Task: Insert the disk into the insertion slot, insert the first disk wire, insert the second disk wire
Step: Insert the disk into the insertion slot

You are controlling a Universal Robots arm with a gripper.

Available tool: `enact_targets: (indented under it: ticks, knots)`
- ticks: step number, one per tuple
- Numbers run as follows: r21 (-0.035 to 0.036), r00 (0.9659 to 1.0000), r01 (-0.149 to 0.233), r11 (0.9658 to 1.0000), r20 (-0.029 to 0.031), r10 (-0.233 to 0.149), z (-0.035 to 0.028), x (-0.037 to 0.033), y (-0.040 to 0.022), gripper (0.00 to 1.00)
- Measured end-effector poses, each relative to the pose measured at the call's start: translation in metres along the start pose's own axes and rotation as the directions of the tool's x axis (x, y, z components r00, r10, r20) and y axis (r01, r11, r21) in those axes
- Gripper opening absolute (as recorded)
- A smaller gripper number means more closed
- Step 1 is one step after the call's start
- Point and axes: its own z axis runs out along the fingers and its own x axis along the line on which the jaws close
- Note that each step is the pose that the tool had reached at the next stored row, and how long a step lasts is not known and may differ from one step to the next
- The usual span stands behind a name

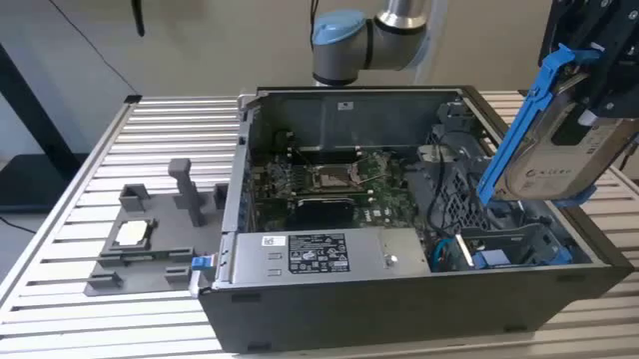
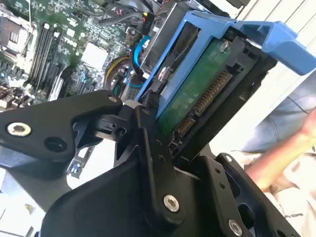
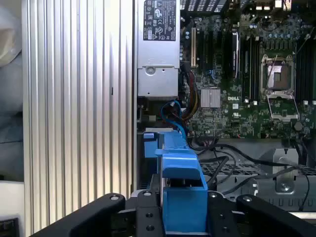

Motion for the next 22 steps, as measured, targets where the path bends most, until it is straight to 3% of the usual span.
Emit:
enact_targets:
  ticks: [22]
  knots:
    - [-0.0007,1.0000,0.000,1.0000,-0.0015,0.000,0.0028,0.0000,-0.0029,0.33]
